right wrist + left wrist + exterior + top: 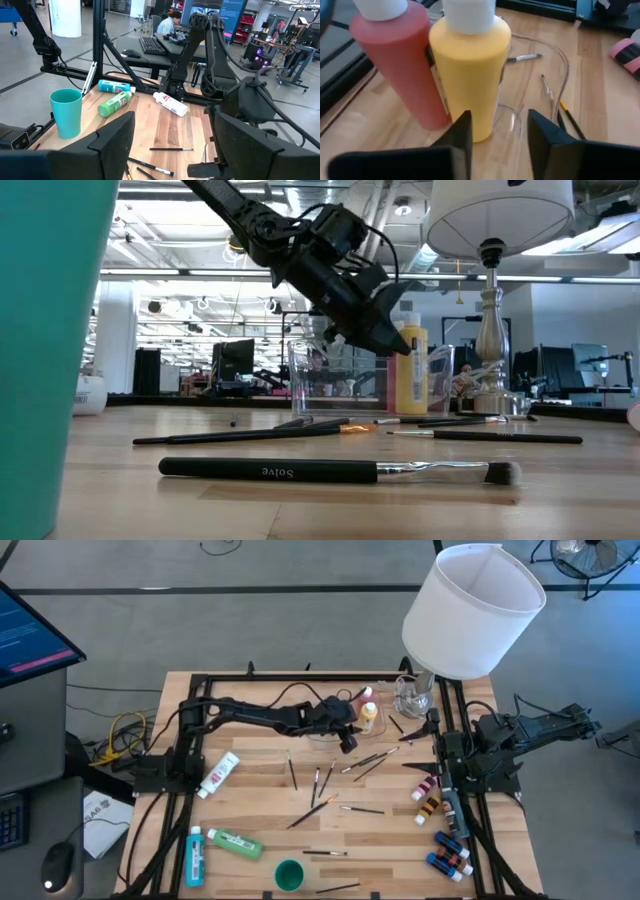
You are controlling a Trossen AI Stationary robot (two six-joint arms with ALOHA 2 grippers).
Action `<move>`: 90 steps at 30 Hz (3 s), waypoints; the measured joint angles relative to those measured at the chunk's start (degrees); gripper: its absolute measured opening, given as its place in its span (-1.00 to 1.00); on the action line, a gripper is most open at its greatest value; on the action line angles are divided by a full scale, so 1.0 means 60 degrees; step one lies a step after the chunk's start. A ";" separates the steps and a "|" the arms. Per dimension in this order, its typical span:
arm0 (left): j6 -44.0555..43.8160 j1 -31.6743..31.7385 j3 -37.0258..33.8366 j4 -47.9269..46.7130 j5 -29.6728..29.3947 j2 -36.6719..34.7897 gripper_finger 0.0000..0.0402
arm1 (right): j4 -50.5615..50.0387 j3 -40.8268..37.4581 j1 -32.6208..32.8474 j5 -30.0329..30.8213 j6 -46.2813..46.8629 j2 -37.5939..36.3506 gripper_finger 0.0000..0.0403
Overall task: Pick & Place Paint Supplies
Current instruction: Put the small yellow paint bottle into the transparent bin
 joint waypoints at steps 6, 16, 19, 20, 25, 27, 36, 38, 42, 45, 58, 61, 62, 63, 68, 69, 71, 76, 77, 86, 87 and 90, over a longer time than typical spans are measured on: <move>-0.0089 0.0244 -0.0494 0.0363 0.0571 0.0004 -0.97 | -0.0022 0.0000 -0.0002 0.0000 0.0000 0.0000 0.33; -0.0088 0.0306 -0.0700 0.1188 0.1087 0.0000 -0.99 | -0.0004 0.0000 0.0002 0.0000 -0.0007 0.0000 0.33; -0.0041 0.0340 -0.0696 0.1522 0.1092 0.0000 -0.99 | 0.0000 0.0002 -0.0002 0.0000 -0.0011 0.0000 0.33; -0.0041 0.0363 -0.0696 0.1594 0.1118 0.0000 -0.99 | 0.0004 0.0002 0.0000 0.0002 -0.0011 0.0000 0.33; -0.0025 0.0498 -0.0696 0.1822 0.1458 0.0000 -0.99 | 0.0007 0.0000 0.0002 0.0000 -0.0015 0.0000 0.33; -0.0019 0.0552 -0.0696 0.1926 0.1553 0.0000 -0.99 | 0.0007 0.0002 -0.0002 0.0000 -0.0027 0.0000 0.33; -0.0012 0.0626 -0.0696 0.1959 0.1755 0.0000 -0.99 | 0.0017 0.0001 -0.0003 0.0002 -0.0102 0.0000 0.33; -0.0012 0.0626 -0.0696 0.1965 0.1880 0.0000 -0.99 | 0.0034 0.0000 -0.0006 0.0002 -0.0106 0.0000 0.33; -0.0012 0.0604 -0.0696 0.1952 0.1999 0.0000 -1.00 | 0.0073 0.0000 -0.0006 0.0004 -0.0156 0.0000 0.33; -0.0012 0.0601 -0.0696 0.1945 0.2014 0.0000 -1.00 | 0.0069 0.0003 -0.0006 0.0003 -0.0178 0.0000 0.33; 0.0229 0.0513 -0.0685 0.2182 0.1948 0.0656 -1.00 | 0.0069 0.0002 -0.0002 0.0004 -0.0178 0.0000 0.33; 0.0240 0.0517 -0.0685 0.2252 0.1924 0.0659 -1.00 | 0.0073 0.0001 -0.0002 0.0004 -0.0178 0.0000 0.33; 0.0243 0.0517 -0.0685 0.2275 0.1858 0.0663 -1.00 | 0.0073 0.0000 -0.0002 0.0004 -0.0178 0.0000 0.33; 0.0247 0.0513 -0.0685 0.2310 0.1770 0.0661 -1.00 | 0.0073 0.0001 -0.0002 0.0004 -0.0180 0.0000 0.33; 0.0454 0.0513 -0.0685 0.2584 0.1393 0.0663 -1.00 | 0.0073 0.0001 -0.0002 0.0004 -0.0182 0.0000 0.33; 0.0454 0.0513 -0.0682 0.2638 0.1387 0.0663 -1.00 | 0.0073 0.0000 -0.0002 0.0002 -0.0182 0.0000 0.33; 0.0454 0.0517 -0.0678 0.2681 0.1386 0.0663 -1.00 | 0.0073 0.0003 -0.0002 0.0004 -0.0182 0.0000 0.33; 0.0454 0.0513 -0.0678 0.2635 0.1344 0.0663 -1.00 | 0.0073 0.0000 -0.0002 0.0004 -0.0182 0.0000 0.33; 0.0454 0.0514 -0.0678 0.2595 0.1347 0.0663 -1.00 | 0.0073 0.0001 -0.0002 0.0004 -0.0182 0.0000 0.33; 0.0568 0.0374 -0.0674 0.1810 0.0707 0.0482 -1.00 | -0.0079 0.0003 -0.0002 0.0000 -0.0042 0.0000 0.33; 0.0644 0.0335 -0.0671 0.1653 0.0664 0.0396 -1.00 | -0.0086 0.0000 -0.0002 0.0004 -0.0027 0.0004 0.33; 0.0867 0.0217 -0.0671 0.1266 0.0413 0.0031 -1.00 | -0.0095 0.0000 0.0001 0.0004 0.0012 0.0043 0.33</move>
